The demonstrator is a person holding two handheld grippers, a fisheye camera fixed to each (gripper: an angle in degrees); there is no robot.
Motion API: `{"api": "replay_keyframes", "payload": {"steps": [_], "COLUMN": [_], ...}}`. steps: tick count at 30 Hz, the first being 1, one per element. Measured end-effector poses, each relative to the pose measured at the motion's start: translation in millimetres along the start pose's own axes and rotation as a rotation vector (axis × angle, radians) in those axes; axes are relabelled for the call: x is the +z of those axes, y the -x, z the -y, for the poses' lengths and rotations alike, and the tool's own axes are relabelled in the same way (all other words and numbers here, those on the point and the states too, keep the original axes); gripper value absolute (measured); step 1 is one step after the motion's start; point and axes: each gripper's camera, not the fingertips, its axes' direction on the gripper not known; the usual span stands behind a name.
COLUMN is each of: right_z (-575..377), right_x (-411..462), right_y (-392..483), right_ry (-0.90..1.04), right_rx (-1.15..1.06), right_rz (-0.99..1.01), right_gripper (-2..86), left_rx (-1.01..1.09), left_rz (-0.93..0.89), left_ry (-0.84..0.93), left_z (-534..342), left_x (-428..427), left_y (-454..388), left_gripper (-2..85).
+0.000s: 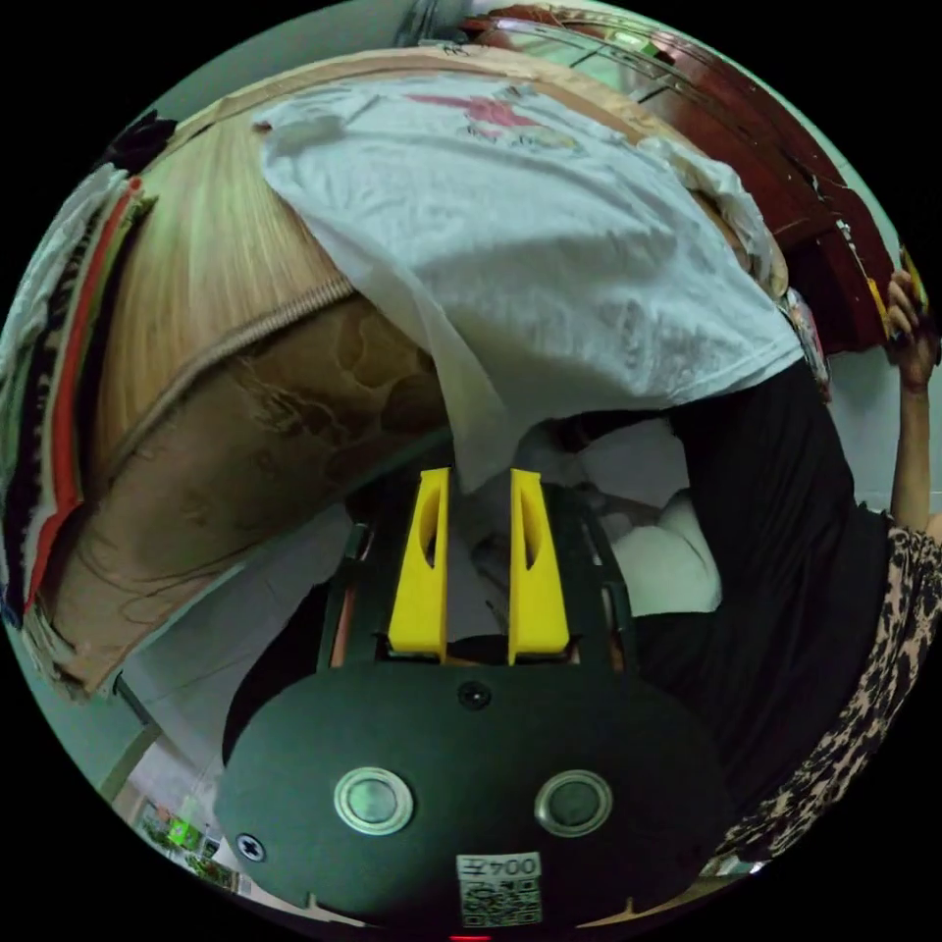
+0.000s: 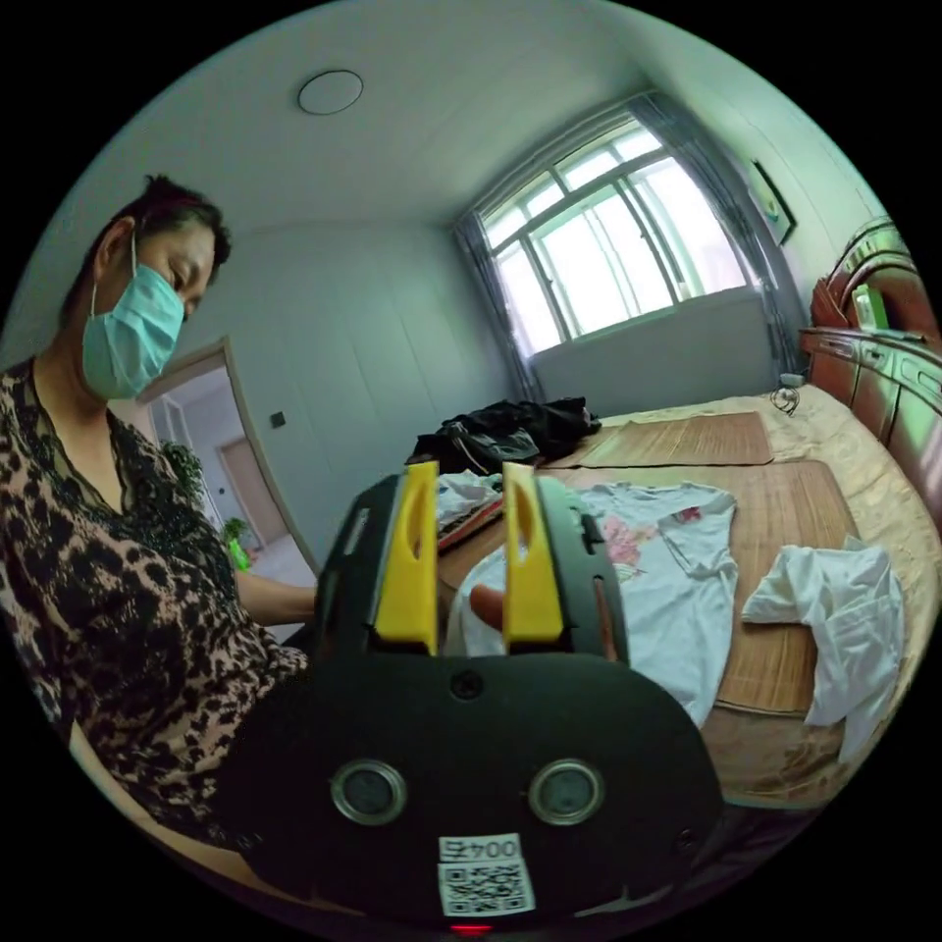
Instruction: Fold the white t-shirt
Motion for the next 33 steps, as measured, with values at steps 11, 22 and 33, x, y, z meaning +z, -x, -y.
{"api": "replay_keyframes", "payload": {"steps": [11, 22, 33], "right_z": [-18, -194, -245], "right_x": [-20, -48, -39], "right_y": [-87, -211, -252], "right_ry": [0.169, 0.328, 0.265], "right_rx": [0.303, 0.937, 1.054], "right_rz": [-0.181, -0.259, -0.003], "right_gripper": [25.7, 23.0, 13.3], "left_rx": [0.078, 0.074, -0.055], "left_rz": [-0.280, -0.450, -0.511], "left_ry": [0.061, 0.016, -0.165], "left_z": [35, 6, -59], "left_x": [42, -17, -135], "left_y": [67, 110, 165], "left_gripper": [16.3, 2.2, 2.0]}}
